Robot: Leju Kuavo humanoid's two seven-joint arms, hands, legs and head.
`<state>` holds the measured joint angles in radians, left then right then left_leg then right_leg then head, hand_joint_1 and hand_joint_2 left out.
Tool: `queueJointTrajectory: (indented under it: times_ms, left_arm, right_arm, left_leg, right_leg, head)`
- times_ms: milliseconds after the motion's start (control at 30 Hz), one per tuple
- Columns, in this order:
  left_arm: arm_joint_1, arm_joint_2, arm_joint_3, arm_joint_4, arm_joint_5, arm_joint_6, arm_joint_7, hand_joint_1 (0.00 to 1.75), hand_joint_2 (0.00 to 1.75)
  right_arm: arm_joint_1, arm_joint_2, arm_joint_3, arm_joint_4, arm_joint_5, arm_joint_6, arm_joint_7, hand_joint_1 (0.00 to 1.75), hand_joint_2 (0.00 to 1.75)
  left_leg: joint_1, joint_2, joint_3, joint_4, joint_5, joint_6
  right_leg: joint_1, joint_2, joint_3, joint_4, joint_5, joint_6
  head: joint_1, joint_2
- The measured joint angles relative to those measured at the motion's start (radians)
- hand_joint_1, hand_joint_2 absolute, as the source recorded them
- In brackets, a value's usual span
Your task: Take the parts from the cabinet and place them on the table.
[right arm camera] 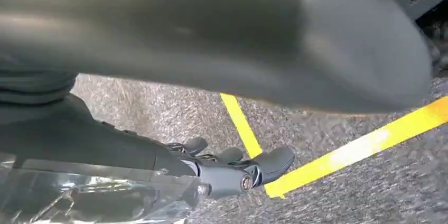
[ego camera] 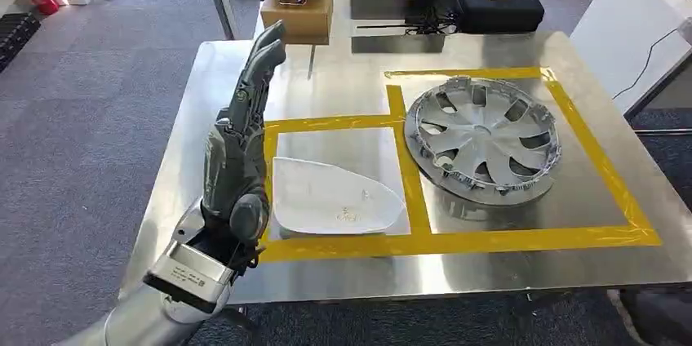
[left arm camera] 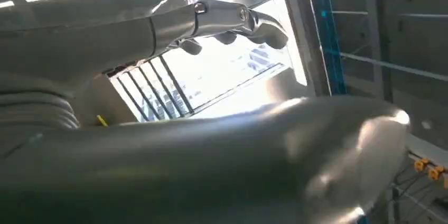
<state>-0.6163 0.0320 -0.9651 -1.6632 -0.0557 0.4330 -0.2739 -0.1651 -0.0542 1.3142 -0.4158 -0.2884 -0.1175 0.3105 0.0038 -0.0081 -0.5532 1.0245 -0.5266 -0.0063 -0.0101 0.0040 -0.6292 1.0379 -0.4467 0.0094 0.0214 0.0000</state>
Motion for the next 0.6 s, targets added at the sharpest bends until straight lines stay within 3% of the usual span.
queueJointTrajectory:
  times_ms: [100,133,167,233,267,300,333,367,433,467,567,600]
  left_arm:
    - [-0.001,-0.001,0.000,0.000,0.001,-0.004,0.003,0.00,0.00]
    - [-0.003,-0.002,-0.002,0.001,0.001,-0.006,0.003,0.00,0.00]
    - [-0.003,-0.002,-0.003,0.001,0.002,-0.008,0.004,0.00,0.00]
    - [-0.002,-0.002,-0.006,0.003,0.003,-0.012,0.005,0.00,0.00]
    - [-0.002,-0.002,-0.008,0.005,0.003,-0.013,0.006,0.00,0.00]
    - [-0.001,-0.002,-0.009,0.007,0.004,-0.013,0.007,0.00,0.00]
    - [0.000,-0.002,-0.010,0.008,0.004,-0.013,0.007,0.00,0.00]
    - [-0.001,-0.002,-0.010,0.009,0.005,-0.013,0.008,0.00,0.00]
    - [-0.001,-0.002,-0.010,0.009,0.005,-0.014,0.008,0.00,0.00]
    - [-0.002,-0.002,-0.010,0.008,0.005,-0.014,0.008,0.00,0.00]
    - [-0.003,-0.002,-0.010,0.009,0.009,-0.017,0.008,0.00,0.00]
    - [-0.003,-0.002,-0.010,0.009,0.011,-0.017,0.008,0.00,0.00]
  right_arm:
    - [0.000,0.002,0.000,0.000,0.000,0.003,0.000,0.00,0.00]
    - [0.000,0.001,0.000,0.000,0.000,0.002,0.000,0.00,0.00]
    - [0.000,0.001,0.000,0.000,0.000,0.003,0.000,0.00,0.00]
    - [0.000,0.001,0.000,0.000,0.006,0.003,0.000,0.00,0.00]
    - [0.000,0.001,0.000,0.000,0.008,0.003,0.001,0.00,0.00]
    - [0.000,0.001,0.000,0.000,0.008,0.004,0.001,0.00,0.00]
    - [0.000,0.001,0.000,0.000,0.009,0.004,0.002,0.00,0.00]
    - [0.000,0.001,0.000,0.000,0.011,0.004,0.002,0.00,0.00]
    - [-0.004,0.001,0.000,0.000,0.014,0.004,0.003,0.00,0.00]
    - [-0.008,0.001,0.000,0.000,0.014,0.004,0.003,0.00,0.00]
    - [-0.006,0.001,0.000,0.000,0.014,0.005,0.003,0.00,0.00]
    - [-0.005,0.001,0.000,0.000,0.014,0.006,0.004,0.00,0.00]
  left_leg:
    - [0.000,-0.001,-0.006,-0.011,0.019,0.017]
    - [0.005,0.004,-0.007,-0.017,0.027,0.021]
    - [0.006,0.005,-0.013,-0.018,0.032,0.027]
    - [0.005,0.008,-0.027,-0.017,0.042,0.034]
    - [0.004,0.009,-0.035,-0.017,0.047,0.035]
    - [0.003,0.009,-0.041,-0.016,0.051,0.034]
    - [0.004,0.009,-0.048,-0.015,0.055,0.033]
    - [0.004,0.009,-0.056,-0.013,0.059,0.031]
    - [0.005,0.008,-0.066,-0.003,0.063,0.025]
    - [0.000,0.008,-0.075,0.001,0.065,0.019]
    - [0.003,0.009,-0.079,0.000,0.083,-0.002]
    - [0.002,0.008,-0.080,-0.001,0.088,-0.009]
  right_leg:
    - [-0.001,0.001,0.000,-0.010,0.014,0.022]
    - [-0.003,0.002,-0.005,-0.003,-0.005,0.024]
    - [-0.003,0.001,-0.015,0.031,-0.047,0.028]
    - [-0.005,0.001,-0.060,0.175,-0.147,0.032]
    - [-0.005,0.001,-0.076,0.239,-0.176,0.034]
    - [-0.005,0.000,-0.076,0.263,-0.179,0.035]
    - [-0.006,0.000,-0.055,0.247,-0.163,0.036]
    - [-0.006,0.000,-0.015,0.190,-0.131,0.036]
    - [-0.006,0.000,0.094,0.019,-0.071,0.031]
    - [-0.003,0.001,0.120,-0.024,-0.088,0.026]
    - [0.003,0.004,0.105,-0.025,-0.076,0.010]
    - [0.002,0.004,0.102,-0.030,-0.069,0.000]
  head:
    - [0.000,0.000]
    - [0.001,0.000]
    - [0.007,0.000]
    - [0.009,0.000]
    - [0.009,0.000]
    - [0.010,0.000]
    - [0.009,0.000]
    - [0.010,0.000]
    - [0.010,0.000]
    - [0.010,0.000]
    - [0.009,0.000]
    - [0.010,0.000]
